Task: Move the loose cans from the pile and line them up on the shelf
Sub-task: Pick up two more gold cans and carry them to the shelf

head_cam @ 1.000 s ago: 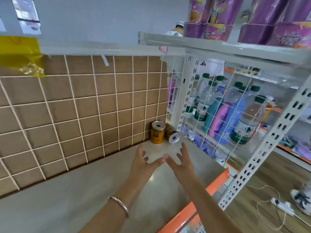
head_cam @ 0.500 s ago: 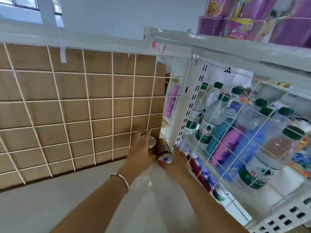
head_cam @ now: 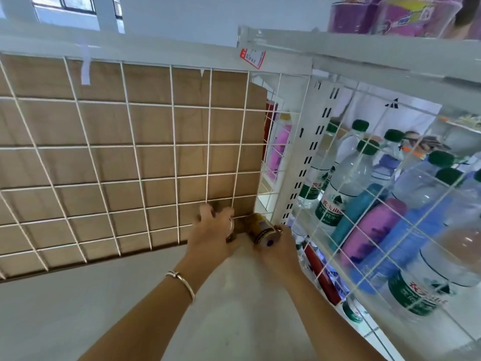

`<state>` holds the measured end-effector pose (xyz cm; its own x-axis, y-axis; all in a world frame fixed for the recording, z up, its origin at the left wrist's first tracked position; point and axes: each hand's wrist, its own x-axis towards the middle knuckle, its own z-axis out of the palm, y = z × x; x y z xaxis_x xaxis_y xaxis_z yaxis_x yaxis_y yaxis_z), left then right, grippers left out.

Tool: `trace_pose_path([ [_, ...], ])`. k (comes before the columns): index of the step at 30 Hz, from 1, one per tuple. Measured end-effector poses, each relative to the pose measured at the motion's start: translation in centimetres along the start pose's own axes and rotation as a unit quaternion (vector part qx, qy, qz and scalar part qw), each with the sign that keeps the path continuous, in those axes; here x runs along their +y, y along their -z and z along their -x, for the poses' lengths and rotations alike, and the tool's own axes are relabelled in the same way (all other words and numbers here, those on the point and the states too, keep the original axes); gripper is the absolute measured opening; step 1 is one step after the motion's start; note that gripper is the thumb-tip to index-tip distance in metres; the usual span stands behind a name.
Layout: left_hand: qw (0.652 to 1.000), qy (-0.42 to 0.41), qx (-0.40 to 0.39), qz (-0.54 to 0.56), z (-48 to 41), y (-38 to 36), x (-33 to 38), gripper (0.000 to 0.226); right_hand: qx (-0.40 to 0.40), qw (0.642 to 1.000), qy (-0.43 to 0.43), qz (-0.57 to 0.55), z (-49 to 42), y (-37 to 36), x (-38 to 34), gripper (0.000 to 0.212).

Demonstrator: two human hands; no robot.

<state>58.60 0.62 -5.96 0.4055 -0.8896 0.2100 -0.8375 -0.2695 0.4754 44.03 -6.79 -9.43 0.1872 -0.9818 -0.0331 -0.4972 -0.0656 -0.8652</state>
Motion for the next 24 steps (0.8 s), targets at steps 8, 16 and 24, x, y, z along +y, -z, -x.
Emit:
trace_pose_path([
  [8,0.949,0.183,-0.088,0.240,6.2,1.8,-3.5,0.059,-0.026,0.997,0.051,-0.055,0.7,2.7,0.1,0.073],
  [16,0.971,0.100,-0.174,-0.130,9.3,4.5,-2.5,0.058,-0.139,0.985,0.075,-0.072,2.1,2.8,1.1,0.057],
  [24,0.948,0.026,-0.235,-0.212,7.0,2.8,1.2,0.063,-0.129,0.985,0.061,-0.095,3.3,2.0,1.7,0.062],
])
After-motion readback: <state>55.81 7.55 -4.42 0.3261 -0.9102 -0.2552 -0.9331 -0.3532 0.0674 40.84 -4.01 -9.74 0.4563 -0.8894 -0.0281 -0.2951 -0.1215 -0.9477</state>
